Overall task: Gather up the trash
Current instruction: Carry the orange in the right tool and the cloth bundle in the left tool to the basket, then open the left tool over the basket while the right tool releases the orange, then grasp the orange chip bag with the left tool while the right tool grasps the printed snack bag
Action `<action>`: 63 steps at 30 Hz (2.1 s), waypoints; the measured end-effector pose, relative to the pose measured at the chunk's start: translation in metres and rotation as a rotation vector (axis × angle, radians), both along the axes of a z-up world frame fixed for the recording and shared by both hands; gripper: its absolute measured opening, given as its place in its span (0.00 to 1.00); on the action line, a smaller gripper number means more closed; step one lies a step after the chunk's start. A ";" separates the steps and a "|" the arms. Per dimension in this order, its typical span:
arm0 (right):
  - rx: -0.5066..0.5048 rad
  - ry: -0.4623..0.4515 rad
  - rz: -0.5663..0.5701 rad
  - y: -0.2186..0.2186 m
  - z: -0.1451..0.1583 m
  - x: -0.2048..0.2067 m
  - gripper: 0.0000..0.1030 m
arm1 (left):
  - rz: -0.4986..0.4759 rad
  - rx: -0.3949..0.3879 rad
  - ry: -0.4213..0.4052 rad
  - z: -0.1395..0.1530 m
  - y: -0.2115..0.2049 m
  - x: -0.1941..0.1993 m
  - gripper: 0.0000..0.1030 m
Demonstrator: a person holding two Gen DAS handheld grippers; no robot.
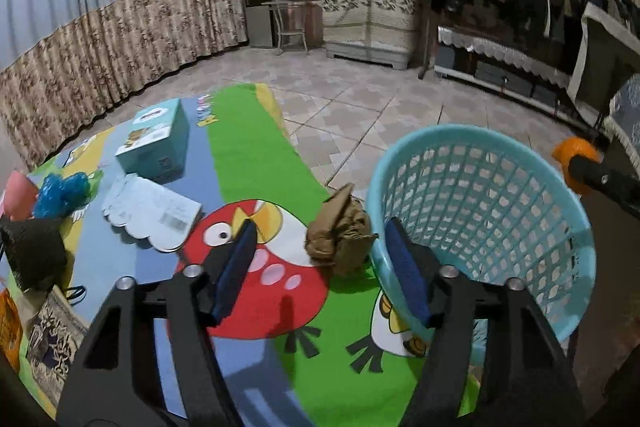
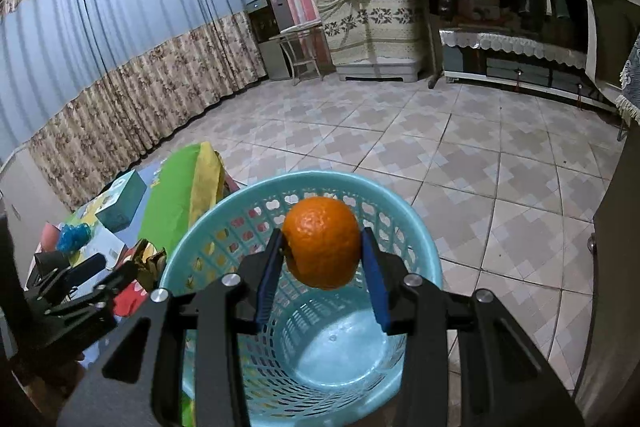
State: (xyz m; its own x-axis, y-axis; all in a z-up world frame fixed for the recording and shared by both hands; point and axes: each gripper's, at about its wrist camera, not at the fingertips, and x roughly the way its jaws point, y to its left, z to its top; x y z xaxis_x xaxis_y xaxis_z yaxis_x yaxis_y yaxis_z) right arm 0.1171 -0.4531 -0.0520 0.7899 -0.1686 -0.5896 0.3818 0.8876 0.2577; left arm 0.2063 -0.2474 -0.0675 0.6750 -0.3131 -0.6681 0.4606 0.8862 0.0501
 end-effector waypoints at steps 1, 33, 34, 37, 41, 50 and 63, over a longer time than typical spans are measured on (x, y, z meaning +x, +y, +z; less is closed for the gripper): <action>0.002 0.000 0.001 -0.001 0.000 -0.001 0.38 | -0.009 0.004 0.016 -0.003 -0.002 0.002 0.42; -0.059 0.092 -0.047 -0.001 -0.007 0.008 0.38 | -0.066 -0.023 -0.074 0.025 -0.053 0.002 0.63; -0.066 0.096 -0.045 0.001 -0.006 0.009 0.38 | -0.054 -0.030 -0.078 0.027 -0.047 0.003 0.68; -0.077 0.106 -0.036 0.006 -0.006 0.013 0.38 | -0.023 -0.035 -0.099 0.031 -0.034 0.008 0.72; -0.080 0.109 -0.027 0.012 -0.006 0.015 0.39 | 0.013 -0.040 -0.111 0.035 -0.017 0.012 0.78; -0.084 0.083 -0.042 0.015 -0.002 0.015 0.76 | 0.087 -0.080 -0.151 0.051 0.026 0.011 0.91; -0.156 0.021 0.011 0.068 0.021 0.021 0.86 | 0.202 -0.110 -0.183 0.066 0.115 -0.011 0.95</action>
